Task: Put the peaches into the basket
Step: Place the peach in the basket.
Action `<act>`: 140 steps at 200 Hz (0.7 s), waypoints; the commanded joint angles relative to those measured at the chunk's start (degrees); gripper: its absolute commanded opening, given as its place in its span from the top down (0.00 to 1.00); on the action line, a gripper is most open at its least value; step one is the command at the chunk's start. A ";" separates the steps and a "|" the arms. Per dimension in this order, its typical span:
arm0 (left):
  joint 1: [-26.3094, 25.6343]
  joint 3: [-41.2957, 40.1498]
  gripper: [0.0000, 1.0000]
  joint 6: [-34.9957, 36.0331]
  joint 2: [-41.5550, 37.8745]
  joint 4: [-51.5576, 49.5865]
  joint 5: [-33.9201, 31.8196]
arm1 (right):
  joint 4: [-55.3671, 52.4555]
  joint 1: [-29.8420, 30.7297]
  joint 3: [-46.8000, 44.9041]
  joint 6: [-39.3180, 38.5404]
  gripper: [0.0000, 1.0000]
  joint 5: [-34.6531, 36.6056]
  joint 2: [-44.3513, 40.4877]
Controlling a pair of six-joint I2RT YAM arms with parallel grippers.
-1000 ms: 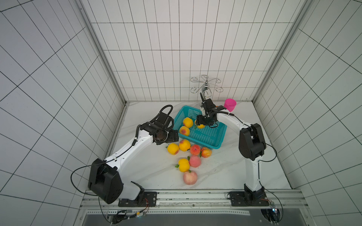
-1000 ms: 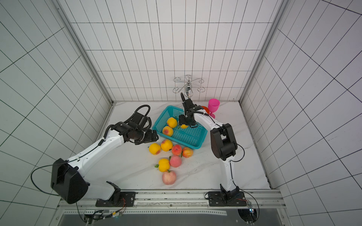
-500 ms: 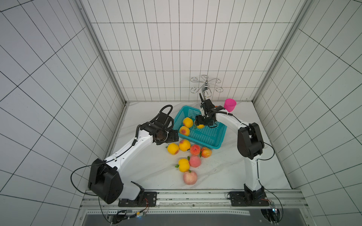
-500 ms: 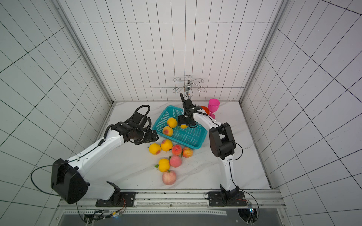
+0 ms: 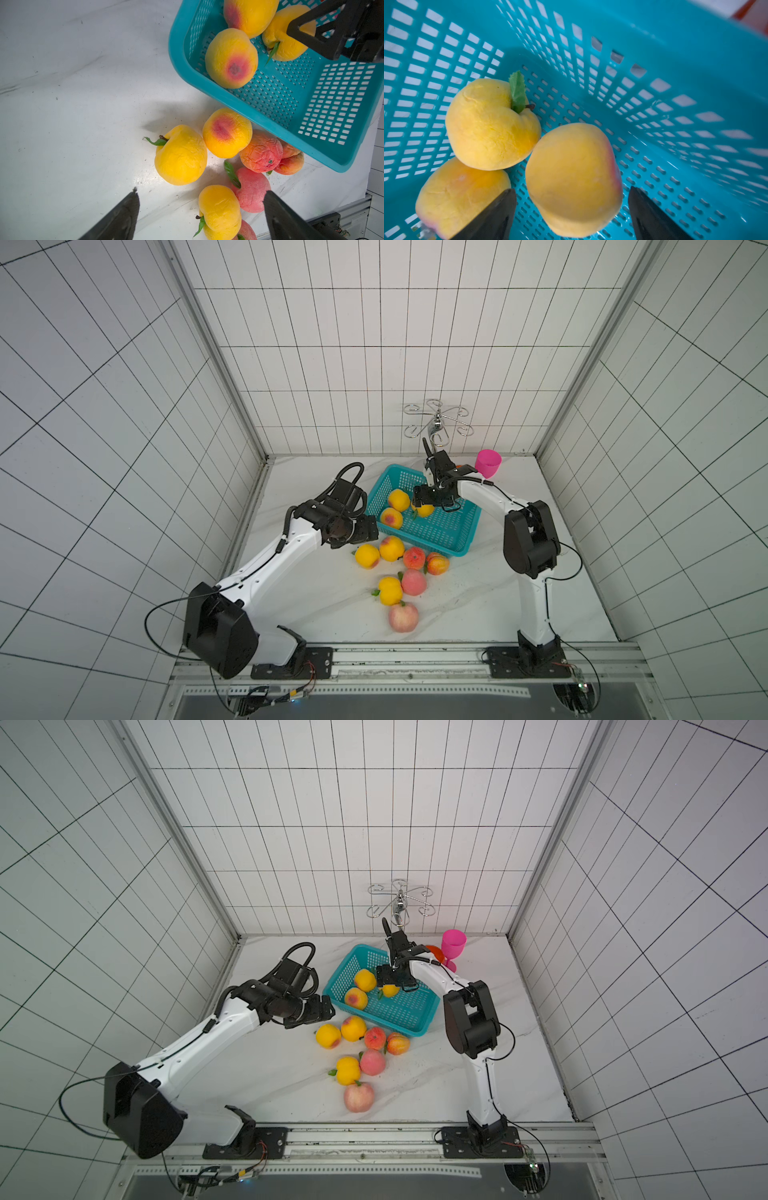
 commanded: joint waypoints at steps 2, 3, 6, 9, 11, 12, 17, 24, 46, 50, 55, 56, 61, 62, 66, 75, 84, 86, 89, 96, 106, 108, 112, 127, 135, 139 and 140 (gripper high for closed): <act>0.29 -1.15 0.08 -0.84 -1.92 0.05 -0.54 | 0.22 0.54 1.47 -1.39 0.11 0.14 -3.07; 0.33 -1.25 0.08 -0.85 -2.03 0.01 -0.53 | 0.25 0.56 1.45 -1.39 0.11 0.13 -3.18; 0.36 -1.40 0.08 -0.88 -2.19 0.00 -0.41 | 0.19 0.65 1.30 -1.39 0.11 0.13 -3.52; 0.31 -1.60 0.08 -0.93 -2.29 0.11 -0.36 | 0.27 0.73 1.19 -1.39 0.11 0.21 -3.74; 0.35 -1.74 0.08 -0.96 -2.36 0.15 -0.28 | 0.27 0.82 1.12 -1.41 0.11 0.25 -3.96; 0.36 -1.89 0.08 -0.99 -2.43 0.20 -0.18 | 0.28 0.88 1.01 -1.45 0.11 0.23 -4.07; 0.34 -2.30 0.08 -1.05 -2.74 0.25 -0.03 | 0.26 1.02 0.83 -1.41 0.10 0.33 -4.61; 0.32 -2.97 0.08 -1.13 -3.06 0.26 -0.06 | 0.20 1.40 0.38 -1.56 0.10 0.58 -5.46; 0.34 -5.02 0.06 -1.89 -4.61 0.46 0.00 | 0.14 2.44 -0.95 -1.74 0.08 1.33 -8.13; 0.35 -5.47 0.06 -2.01 -4.87 0.65 0.17 | 0.05 2.66 -1.25 -1.70 0.08 1.47 -8.63; 0.35 -5.96 0.05 -2.11 -5.24 0.97 0.48 | -0.08 2.85 -1.68 -1.61 0.08 1.77 -9.40; 0.36 -6.07 0.05 -2.14 -5.32 1.09 0.55 | -0.12 2.95 -1.80 -1.59 0.08 1.82 -9.56; 0.30 -6.66 0.05 -2.26 -5.73 1.58 1.03 | -0.24 3.23 -2.22 -1.57 0.08 2.14 -10.26; 0.29 -6.77 0.05 -2.30 -5.83 1.66 1.09 | -0.29 3.23 -2.33 -1.57 0.08 2.18 -10.52; 0.31 -7.21 0.05 -2.43 -6.11 1.87 1.28 | -0.38 3.53 -2.77 -1.48 0.08 2.50 -11.06; 0.19 -8.28 0.05 -2.84 -6.71 2.54 1.73 | -0.61 4.05 -3.90 -1.24 0.07 3.11 -12.60; 0.10 -9.37 0.04 -3.17 -7.27 3.17 1.99 | -0.82 4.75 -5.15 -1.04 0.07 3.75 -14.52; 0.06 -9.66 0.04 -3.26 -7.51 3.33 2.06 | -0.85 4.94 -5.47 -0.97 0.08 3.97 -14.85; 0.08 -9.99 0.04 -3.37 -7.74 3.51 2.11 | -0.93 5.19 -5.94 -0.88 0.07 4.18 -15.52; -0.06 -10.83 0.04 -3.58 -8.22 3.98 2.27 | -1.16 5.80 -6.99 -0.65 0.07 4.86 -17.21; -0.22 -11.89 0.04 -3.60 -9.01 4.61 2.38 | -1.63 6.79 -8.70 -0.30 0.07 5.95 -19.45; -0.24 -11.95 0.04 -3.65 -9.04 4.70 2.42 | -1.76 7.03 -8.99 -0.19 0.07 6.17 -20.06; -0.29 -12.20 0.04 -3.64 -9.31 4.81 2.31 | -1.97 7.42 -9.78 0.04 0.07 6.60 -21.17; -0.35 -12.75 0.03 -3.37 -9.99 4.99 2.21 | -2.56 9.28 -12.64 1.23 0.07 8.03 -25.37; -0.40 -13.06 0.03 -3.31 -10.38 4.99 2.12 | -3.07 10.45 -14.06 1.97 0.06 8.69 -27.87; -0.45 -13.18 0.03 -3.29 -10.58 4.99 2.05 | -3.36 11.03 -14.70 2.29 0.06 9.19 -29.01; -0.44 -13.24 0.03 -3.21 -10.62 4.99 2.08 | -3.48 11.17 -14.86 2.38 0.06 9.36 -29.34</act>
